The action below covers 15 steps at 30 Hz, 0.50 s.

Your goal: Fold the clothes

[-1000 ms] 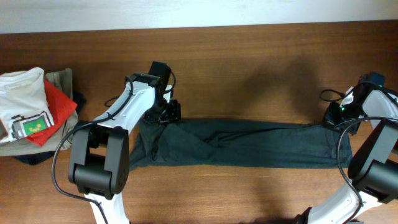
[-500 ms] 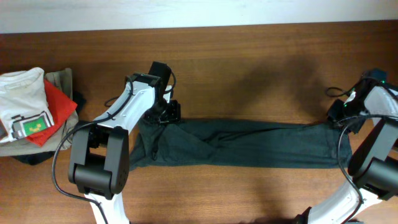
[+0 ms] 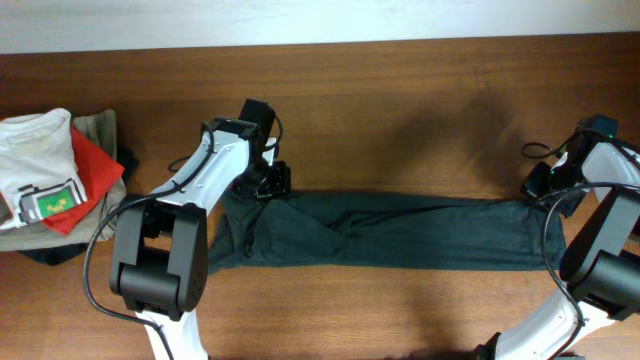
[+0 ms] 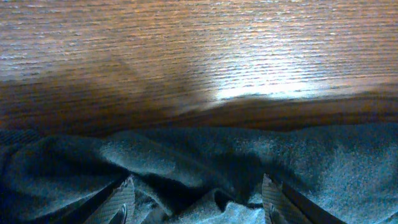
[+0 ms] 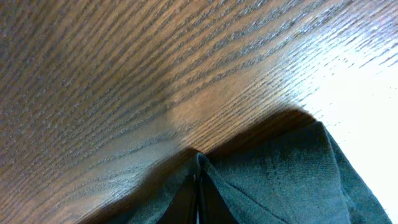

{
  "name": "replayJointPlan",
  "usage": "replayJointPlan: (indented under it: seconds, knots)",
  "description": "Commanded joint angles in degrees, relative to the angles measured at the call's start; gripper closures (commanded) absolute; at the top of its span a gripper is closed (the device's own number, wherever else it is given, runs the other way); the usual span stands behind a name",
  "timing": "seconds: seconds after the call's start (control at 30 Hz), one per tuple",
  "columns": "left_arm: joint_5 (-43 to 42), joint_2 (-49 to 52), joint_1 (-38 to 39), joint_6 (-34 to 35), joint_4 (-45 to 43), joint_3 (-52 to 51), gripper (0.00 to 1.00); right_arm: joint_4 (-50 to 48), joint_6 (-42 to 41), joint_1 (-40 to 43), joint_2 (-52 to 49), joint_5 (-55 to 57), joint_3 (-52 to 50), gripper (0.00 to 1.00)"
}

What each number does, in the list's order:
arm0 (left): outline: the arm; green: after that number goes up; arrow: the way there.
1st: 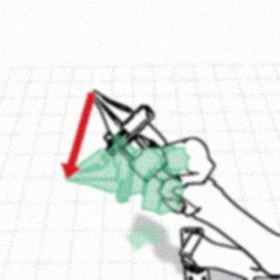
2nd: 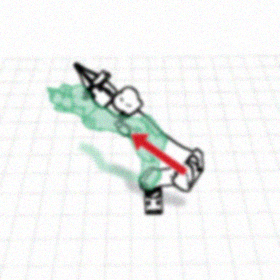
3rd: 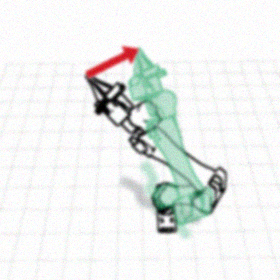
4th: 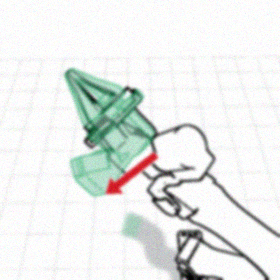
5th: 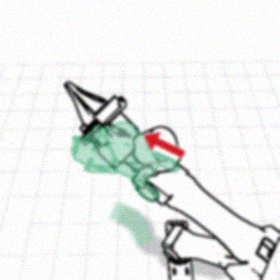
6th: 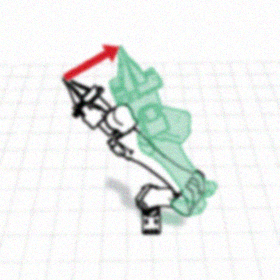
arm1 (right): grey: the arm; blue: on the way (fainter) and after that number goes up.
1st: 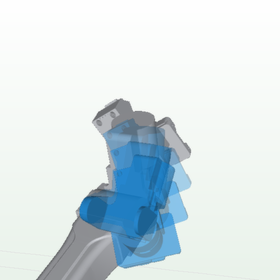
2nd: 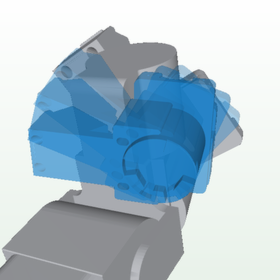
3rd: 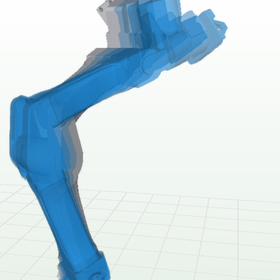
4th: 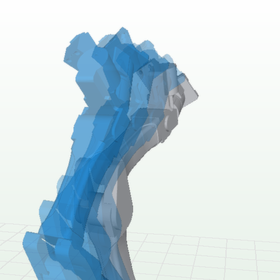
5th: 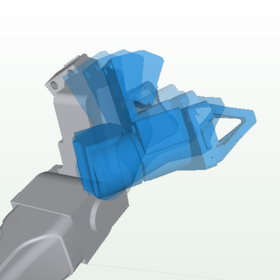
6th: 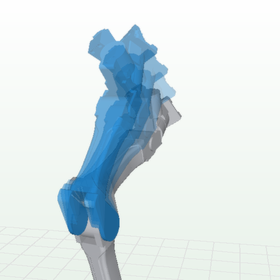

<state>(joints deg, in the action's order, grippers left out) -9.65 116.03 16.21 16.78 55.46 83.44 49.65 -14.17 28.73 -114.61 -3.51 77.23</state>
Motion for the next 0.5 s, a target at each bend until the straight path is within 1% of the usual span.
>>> replayJointPlan:
  seconds: [0.0, 0.03, 0.13, 0.3, 0.37, 0.47]
  knots:
    - [-0.63, -0.70, 0.02, 0.55, 0.11, -0.15, 0.35, 2.10, -0.33, -0.31, -0.13, -0.55, 2.43, 0.96]
    - [-0.66, -0.70, 0.02, 0.55, 0.11, -0.15, 0.35, 2.86, -0.33, -0.31, -0.13, -0.55, 3.19, 0.96]
    - [-0.63, -0.70, 0.02, 0.55, 0.09, -0.15, 0.35, 10.23, -0.26, -0.26, 0.02, -0.55, 8.79, 0.96]
    - [-0.63, -0.70, 0.02, 0.55, 0.09, -0.15, 0.35, 20.50, 2.38, -0.26, 0.76, -2.49, 24.37, 0.96]
    - [-0.63, -0.70, 0.02, 0.55, 0.09, -0.15, 0.35, 20.74, 2.40, -0.26, 0.76, -2.75, 29.03, 0.96]
    - [-0.63, -0.70, 0.02, 0.55, 0.09, -0.15, 0.35, 18.23, 4.72, -0.26, 0.76, -8.59, 30.29, 0.96]
